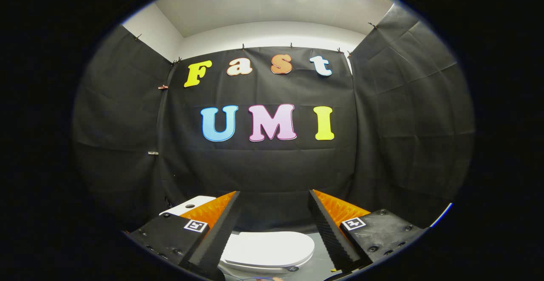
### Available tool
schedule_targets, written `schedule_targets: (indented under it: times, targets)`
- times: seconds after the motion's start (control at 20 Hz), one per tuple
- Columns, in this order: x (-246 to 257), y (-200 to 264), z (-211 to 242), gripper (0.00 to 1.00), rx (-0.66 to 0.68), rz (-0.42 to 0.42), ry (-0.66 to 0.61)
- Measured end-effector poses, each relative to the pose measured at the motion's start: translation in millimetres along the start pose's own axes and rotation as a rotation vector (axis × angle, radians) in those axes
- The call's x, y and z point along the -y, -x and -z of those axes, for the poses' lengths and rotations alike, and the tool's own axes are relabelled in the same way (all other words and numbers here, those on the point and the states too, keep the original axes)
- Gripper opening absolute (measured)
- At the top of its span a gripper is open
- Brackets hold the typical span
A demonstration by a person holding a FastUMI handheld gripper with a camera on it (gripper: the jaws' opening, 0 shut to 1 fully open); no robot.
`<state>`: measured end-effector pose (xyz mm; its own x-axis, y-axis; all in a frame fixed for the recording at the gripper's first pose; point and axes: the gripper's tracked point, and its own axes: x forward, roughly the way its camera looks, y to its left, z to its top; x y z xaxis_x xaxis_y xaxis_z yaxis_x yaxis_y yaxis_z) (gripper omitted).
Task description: Open the toilet lid.
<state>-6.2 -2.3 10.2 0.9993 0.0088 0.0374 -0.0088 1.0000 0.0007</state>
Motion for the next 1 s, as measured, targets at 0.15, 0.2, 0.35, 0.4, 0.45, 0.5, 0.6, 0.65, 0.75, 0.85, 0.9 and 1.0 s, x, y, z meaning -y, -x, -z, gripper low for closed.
schedule_targets:
  times: [0.15, 0.2, 0.35, 0.4, 0.45, 0.5, 0.6, 0.65, 0.75, 0.85, 0.9, 1.0]
  targets:
    - [1, -5, 5, 0.98, -0.008, -0.001, -0.005]
    - [3, -7, 7, 0.98, -0.013, 0.001, -0.008]
    - [10, -15, 19, 0.99, -0.033, 0.0, -0.029]
    - [12, -18, 24, 0.99, -0.04, -0.002, -0.043]
    - [15, -22, 31, 0.99, -0.049, -0.003, -0.058]
    - [20, -26, 39, 0.99, -0.061, -0.003, -0.073]
    - [26, -36, 59, 0.99, -0.097, -0.003, -0.1]
    - [31, -42, 68, 0.99, -0.112, 0.0, -0.117]
    - [40, -52, 86, 0.98, -0.138, 0.003, -0.164]
    - [47, -61, 107, 0.98, -0.172, 0.004, -0.214]
    - [52, -64, 120, 0.98, -0.194, 0.005, -0.235]
    - [63, -73, 147, 0.98, -0.24, 0.015, -0.265]
